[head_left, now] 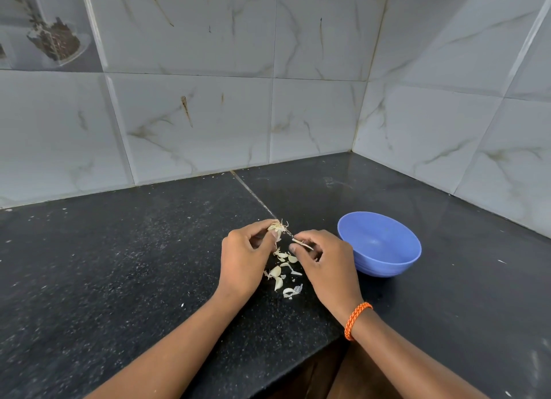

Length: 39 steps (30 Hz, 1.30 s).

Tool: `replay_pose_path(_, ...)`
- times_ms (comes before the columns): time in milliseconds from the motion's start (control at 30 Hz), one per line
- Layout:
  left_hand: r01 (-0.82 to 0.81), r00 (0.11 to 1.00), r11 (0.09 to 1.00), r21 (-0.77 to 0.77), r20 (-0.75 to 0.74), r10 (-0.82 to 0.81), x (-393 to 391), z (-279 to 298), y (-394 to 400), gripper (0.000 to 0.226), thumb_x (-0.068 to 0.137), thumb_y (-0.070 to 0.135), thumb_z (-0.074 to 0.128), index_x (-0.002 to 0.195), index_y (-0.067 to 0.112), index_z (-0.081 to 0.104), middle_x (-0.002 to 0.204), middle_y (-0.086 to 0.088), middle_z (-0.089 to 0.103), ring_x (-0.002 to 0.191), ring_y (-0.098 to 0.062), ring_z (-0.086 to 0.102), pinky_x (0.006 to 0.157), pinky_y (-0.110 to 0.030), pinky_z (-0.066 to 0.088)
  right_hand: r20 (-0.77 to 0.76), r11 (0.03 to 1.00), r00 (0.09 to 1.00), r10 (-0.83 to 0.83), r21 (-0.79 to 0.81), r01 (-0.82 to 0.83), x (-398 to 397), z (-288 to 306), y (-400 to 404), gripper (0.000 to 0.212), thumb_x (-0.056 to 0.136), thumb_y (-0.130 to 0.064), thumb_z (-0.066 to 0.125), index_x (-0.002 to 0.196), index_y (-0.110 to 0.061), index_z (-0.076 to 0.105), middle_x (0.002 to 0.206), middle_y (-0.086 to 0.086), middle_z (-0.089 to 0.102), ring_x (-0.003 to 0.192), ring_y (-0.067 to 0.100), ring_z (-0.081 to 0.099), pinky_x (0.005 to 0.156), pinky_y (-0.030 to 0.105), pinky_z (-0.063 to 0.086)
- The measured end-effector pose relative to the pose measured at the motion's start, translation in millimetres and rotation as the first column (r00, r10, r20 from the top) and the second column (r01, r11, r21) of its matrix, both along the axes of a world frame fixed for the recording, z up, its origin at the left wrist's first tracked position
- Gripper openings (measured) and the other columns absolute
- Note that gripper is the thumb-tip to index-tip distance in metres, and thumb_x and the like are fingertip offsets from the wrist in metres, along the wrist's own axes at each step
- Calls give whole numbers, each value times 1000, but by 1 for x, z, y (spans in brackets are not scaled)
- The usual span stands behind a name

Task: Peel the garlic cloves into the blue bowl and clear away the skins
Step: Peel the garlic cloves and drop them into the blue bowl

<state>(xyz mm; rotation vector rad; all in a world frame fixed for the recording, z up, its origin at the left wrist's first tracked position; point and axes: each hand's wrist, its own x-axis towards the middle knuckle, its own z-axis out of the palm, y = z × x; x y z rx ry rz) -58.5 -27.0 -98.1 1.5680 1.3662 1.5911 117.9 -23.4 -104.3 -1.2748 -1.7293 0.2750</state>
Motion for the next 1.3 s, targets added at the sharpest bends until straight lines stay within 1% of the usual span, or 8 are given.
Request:
replay_pose_path(67, 12, 1000, 1000, 4, -8, -12, 0, 1, 0, 20, 105, 21, 72, 120, 24, 84, 87, 16, 81, 83, -1, 76, 81, -17, 56, 3, 1000, 1000, 7, 7, -7, 0, 0, 0, 18, 103, -24, 69, 118, -29, 77, 104, -18, 73, 96, 1, 68, 81, 23, 58)
replay_pose_path(167, 63, 998, 997, 33, -7, -63, 1, 2, 0, 21, 104, 22, 74, 123, 25, 83, 105, 17, 83, 99, -1, 78, 92, -25, 60, -82, 996, 993, 83, -3, -84, -3, 6, -4, 30, 106, -22, 63, 135, -29, 71, 117, -19, 73, 110, -2, 66, 88, 14, 55)
replay_pose_path(267, 119, 993, 993, 26, 25, -120, 3, 1, -1, 20, 102, 20, 76, 119, 26, 85, 106, 14, 83, 102, -7, 79, 94, -35, 62, -130, 984, 976, 175, 7, -176, -5, 9, -7, 32, 103, -25, 69, 135, -27, 71, 118, -17, 75, 111, 2, 69, 89, 15, 56)
replay_pose_path(367, 121, 992, 993, 15, 38, -121, 3, 0, -2, 14, 99, 19, 80, 109, 25, 87, 100, 12, 84, 96, -9, 80, 92, -41, 65, -172, 989, 974, 147, 45, -141, -3, 7, -4, 27, 100, -26, 74, 128, -24, 76, 115, -15, 76, 108, 4, 71, 87, 18, 58)
replay_pose_path(633, 109, 994, 994, -5, -23, -109, 6, -2, -1, 9, 100, 17, 79, 103, 22, 87, 85, 10, 83, 80, -12, 80, 80, -40, 67, -310, 974, 928, 209, -18, -226, -1, 2, 1, 27, 100, -15, 74, 126, -16, 77, 113, -7, 78, 100, 11, 77, 85, 28, 64)
replay_pose_path(833, 85, 996, 996, -26, -37, -85, 7, -1, 0, 15, 101, 10, 76, 98, 20, 87, 78, 8, 81, 71, -13, 78, 74, -34, 67, -277, 972, 937, 213, -39, -232, 0, 1, 5, 25, 101, -16, 72, 125, -15, 78, 113, -9, 78, 105, 8, 74, 89, 23, 61)
replay_pose_path(1067, 59, 996, 998, -35, -70, -61, 8, -1, 0, 16, 101, 8, 75, 100, 17, 88, 76, 10, 81, 68, -7, 77, 68, -21, 62, -324, 957, 916, 238, -86, -279, 1, 3, 5, 24, 101, -11, 71, 124, -12, 78, 111, -7, 80, 102, 3, 75, 83, 14, 57)
replay_pose_path(1300, 45, 992, 999, -23, -114, -47, 6, -3, 3, 14, 101, 10, 76, 100, 18, 87, 78, 10, 81, 70, -7, 78, 72, -30, 66, -404, 933, 877, 261, -129, -337, 2, 3, 7, 23, 102, -6, 67, 122, -11, 78, 106, -4, 82, 99, 13, 78, 80, 23, 62)
